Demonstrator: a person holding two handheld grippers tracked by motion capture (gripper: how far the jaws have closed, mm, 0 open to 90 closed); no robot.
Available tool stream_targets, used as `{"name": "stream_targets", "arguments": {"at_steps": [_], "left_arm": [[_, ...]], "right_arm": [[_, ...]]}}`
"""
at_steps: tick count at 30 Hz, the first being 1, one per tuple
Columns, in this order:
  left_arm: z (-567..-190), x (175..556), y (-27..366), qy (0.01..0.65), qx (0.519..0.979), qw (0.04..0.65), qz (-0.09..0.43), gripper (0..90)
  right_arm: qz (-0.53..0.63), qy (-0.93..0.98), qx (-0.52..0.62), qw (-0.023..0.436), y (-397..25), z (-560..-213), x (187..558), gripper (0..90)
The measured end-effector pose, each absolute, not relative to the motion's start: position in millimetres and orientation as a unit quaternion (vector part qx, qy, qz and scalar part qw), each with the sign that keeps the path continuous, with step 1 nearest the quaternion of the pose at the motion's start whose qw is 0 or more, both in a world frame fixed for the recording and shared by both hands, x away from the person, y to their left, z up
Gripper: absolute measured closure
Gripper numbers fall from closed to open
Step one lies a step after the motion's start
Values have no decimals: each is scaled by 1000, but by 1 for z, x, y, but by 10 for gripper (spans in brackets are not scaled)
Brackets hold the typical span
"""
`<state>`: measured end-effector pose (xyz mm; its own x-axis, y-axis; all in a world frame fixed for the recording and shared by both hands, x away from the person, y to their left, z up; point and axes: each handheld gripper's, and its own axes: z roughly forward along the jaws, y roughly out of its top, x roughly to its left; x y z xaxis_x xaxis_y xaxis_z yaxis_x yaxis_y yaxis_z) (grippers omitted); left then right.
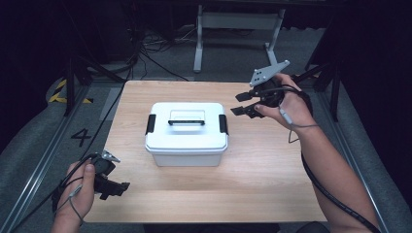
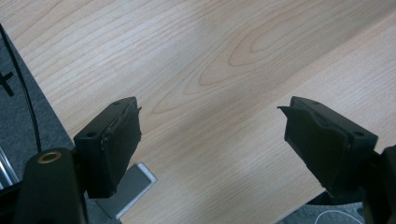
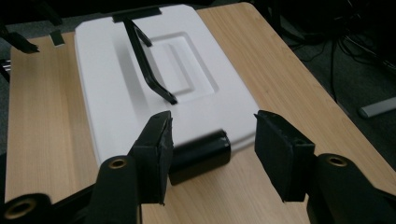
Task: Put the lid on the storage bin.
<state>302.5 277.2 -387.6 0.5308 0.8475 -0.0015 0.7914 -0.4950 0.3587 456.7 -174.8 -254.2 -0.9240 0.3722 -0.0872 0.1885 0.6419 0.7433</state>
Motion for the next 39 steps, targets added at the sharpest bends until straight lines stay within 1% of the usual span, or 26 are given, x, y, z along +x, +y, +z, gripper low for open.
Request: {"name": "stream_targets", "arguments": {"at_steps": [3,8,13,15,16,17,18,21,24,26,28,30,33,35,39], "left_arm": [[-388,304,277,482,856,163,93,191],[-386,306,279,497,843,168,120,176],[-386,305,282,493,845,170,115,176],[-386,305,283,488,851,166,98,204],[-386,305,283,488,851,166,98,219],[-387,304,285,479,858,163,86,212],[-387,304,285,479,858,163,86,205],[-387,306,286,489,850,165,99,226],[-388,306,287,491,850,162,101,222],[-389,306,287,493,848,163,102,220],[-389,307,288,490,851,159,103,219],[-391,308,287,493,849,159,100,217],[-392,309,287,494,849,161,97,217],[-393,310,288,492,850,159,100,216],[-394,310,288,491,851,159,100,216]], "right_arm": [[390,897,168,122,-187,-258,458,452],[387,895,180,130,-200,-261,456,418],[377,890,212,146,-220,-270,453,400],[376,888,222,144,-229,-276,452,400],[376,888,222,144,-229,-276,452,400],[377,885,235,140,-240,-284,452,400],[377,884,238,138,-243,-286,452,400],[358,890,244,144,-254,-297,451,383],[348,891,253,146,-261,-306,449,383],[349,886,268,147,-269,-322,448,384],[346,886,273,146,-271,-327,447,384],[339,886,281,146,-274,-341,447,384],[342,884,285,141,-275,-348,447,384],[333,887,290,135,-277,-360,449,383],[324,889,293,137,-279,-366,452,378]]}}
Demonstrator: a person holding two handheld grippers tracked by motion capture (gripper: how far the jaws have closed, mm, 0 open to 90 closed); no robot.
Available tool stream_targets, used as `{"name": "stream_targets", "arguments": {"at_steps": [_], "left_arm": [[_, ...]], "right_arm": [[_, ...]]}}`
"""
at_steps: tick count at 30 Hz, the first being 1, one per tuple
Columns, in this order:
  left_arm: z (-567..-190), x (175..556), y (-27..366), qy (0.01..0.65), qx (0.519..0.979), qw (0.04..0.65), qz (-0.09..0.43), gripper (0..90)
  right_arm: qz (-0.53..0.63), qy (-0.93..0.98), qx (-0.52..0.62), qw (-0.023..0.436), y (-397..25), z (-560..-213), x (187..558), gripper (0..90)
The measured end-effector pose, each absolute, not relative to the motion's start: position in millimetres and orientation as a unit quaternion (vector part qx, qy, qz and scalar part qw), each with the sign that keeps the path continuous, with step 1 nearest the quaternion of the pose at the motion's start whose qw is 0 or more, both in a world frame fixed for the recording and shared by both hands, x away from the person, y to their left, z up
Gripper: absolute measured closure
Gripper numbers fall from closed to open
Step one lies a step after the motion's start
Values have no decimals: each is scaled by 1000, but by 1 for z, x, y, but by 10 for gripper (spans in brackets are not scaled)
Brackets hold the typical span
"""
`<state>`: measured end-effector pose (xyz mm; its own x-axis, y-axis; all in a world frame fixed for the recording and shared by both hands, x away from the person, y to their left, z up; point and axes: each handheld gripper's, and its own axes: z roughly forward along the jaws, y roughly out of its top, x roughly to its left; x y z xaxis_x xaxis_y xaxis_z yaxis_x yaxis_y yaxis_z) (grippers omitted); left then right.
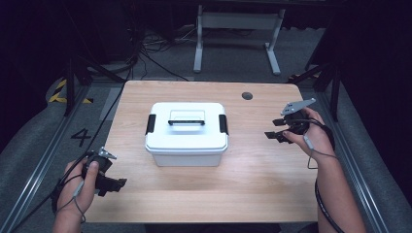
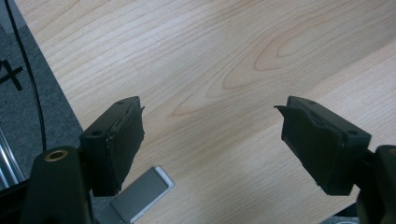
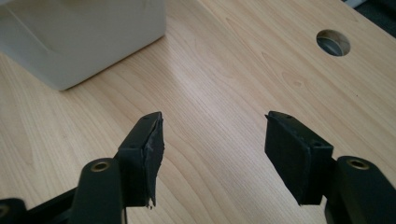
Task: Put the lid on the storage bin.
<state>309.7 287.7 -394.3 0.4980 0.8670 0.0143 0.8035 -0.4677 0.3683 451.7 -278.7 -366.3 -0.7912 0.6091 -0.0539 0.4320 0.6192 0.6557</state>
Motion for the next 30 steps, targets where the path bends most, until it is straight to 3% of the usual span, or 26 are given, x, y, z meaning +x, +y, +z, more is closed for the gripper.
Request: {"name": "stream_targets", "arguments": {"at_steps": [11,30], "left_arm": [[-396,311,287,488,852,161,98,208],[-399,328,282,494,843,173,126,181]], "right_arm": [[305,893,313,109,-277,-399,457,363],[327,878,327,121,-270,-436,452,362]]}}
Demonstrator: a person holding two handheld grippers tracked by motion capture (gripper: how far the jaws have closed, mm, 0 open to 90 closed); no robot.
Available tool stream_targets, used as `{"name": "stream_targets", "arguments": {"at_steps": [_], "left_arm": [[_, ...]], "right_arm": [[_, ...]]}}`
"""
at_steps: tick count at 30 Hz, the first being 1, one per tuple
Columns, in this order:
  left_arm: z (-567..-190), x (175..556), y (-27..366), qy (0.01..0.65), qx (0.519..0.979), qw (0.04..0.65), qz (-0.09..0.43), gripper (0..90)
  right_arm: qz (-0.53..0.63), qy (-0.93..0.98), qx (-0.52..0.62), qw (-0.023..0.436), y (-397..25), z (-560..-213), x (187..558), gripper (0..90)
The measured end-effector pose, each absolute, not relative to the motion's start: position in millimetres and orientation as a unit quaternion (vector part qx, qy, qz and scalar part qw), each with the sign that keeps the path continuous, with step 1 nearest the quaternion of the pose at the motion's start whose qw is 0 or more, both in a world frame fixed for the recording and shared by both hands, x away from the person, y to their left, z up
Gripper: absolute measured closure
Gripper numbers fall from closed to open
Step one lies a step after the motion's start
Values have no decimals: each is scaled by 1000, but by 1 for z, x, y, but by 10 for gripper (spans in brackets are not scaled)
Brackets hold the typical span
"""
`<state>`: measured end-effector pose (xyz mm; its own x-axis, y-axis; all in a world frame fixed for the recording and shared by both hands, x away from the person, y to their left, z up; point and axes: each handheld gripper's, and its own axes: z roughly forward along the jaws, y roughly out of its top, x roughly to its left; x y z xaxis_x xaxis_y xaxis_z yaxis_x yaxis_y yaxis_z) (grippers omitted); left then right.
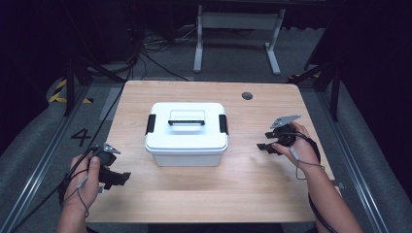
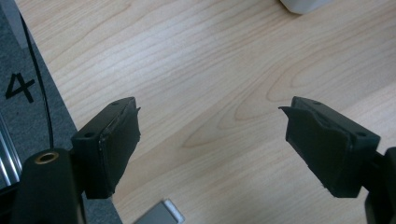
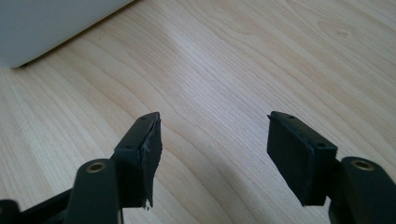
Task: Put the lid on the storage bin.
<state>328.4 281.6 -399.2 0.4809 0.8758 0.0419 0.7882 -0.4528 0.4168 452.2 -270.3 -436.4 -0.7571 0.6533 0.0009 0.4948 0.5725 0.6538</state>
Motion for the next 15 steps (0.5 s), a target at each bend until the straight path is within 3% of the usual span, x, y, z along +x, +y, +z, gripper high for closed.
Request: {"name": "stream_targets", "arguments": {"at_steps": [11,15], "left_arm": [[-401,341,280,506,830,189,137,175],[-401,344,280,506,831,190,135,176]], "right_arm": [[338,823,429,157,-274,-455,445,387],[339,819,438,150,-278,-457,443,384]]}}
